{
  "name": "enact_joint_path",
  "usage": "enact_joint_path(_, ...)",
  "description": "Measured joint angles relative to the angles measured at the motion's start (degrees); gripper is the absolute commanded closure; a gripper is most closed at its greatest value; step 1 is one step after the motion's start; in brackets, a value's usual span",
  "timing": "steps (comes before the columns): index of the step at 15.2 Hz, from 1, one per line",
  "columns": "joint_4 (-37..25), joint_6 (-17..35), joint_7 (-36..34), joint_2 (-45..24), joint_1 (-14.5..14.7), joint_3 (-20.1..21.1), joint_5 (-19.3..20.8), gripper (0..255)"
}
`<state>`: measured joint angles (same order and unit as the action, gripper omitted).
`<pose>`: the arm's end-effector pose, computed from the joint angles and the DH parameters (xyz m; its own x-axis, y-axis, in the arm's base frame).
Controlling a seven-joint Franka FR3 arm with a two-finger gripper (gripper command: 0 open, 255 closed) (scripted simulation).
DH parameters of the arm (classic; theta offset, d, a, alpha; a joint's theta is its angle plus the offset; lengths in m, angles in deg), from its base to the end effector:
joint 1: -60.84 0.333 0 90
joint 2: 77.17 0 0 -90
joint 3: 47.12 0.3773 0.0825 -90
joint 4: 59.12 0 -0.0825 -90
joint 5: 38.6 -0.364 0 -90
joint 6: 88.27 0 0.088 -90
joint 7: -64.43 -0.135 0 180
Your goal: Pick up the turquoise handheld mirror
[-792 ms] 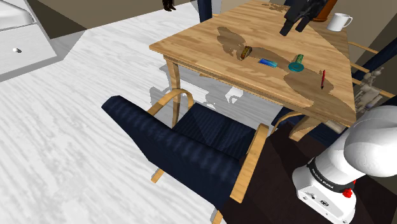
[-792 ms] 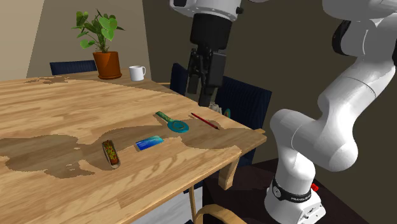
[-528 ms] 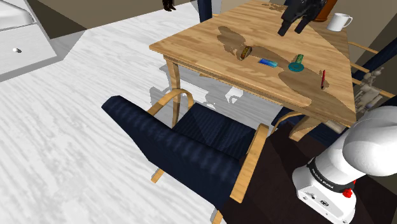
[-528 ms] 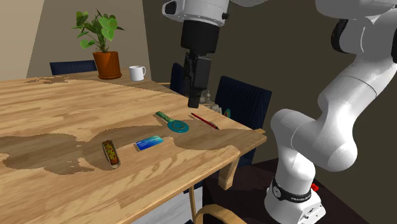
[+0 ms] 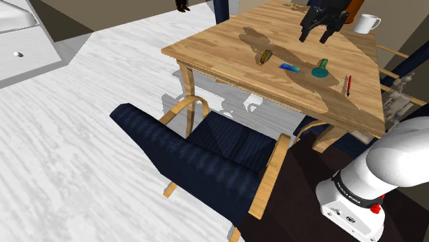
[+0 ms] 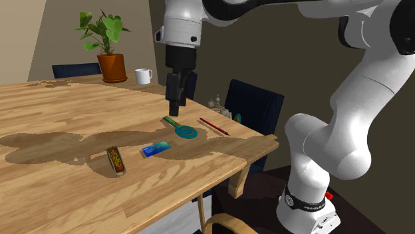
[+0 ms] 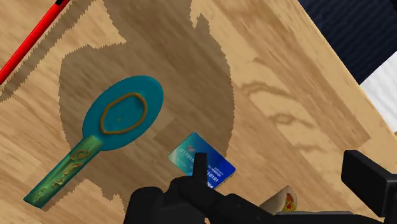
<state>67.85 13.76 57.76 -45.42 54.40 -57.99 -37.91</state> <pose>0.3263 -0.1228 0.6183 0.9168 -0.3869 0.0994 -0.3777 -0.9206 -0.0995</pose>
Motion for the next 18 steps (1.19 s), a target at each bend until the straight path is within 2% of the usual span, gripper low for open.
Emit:
enact_joint_path(14, -4.61, 3.9, -8.72, -17.41, -9.18, -10.92, -2.41, 0)
enact_joint_path(18, -3.62, 5.99, -8.86, -19.3, -9.92, -12.01, -2.91, 0)
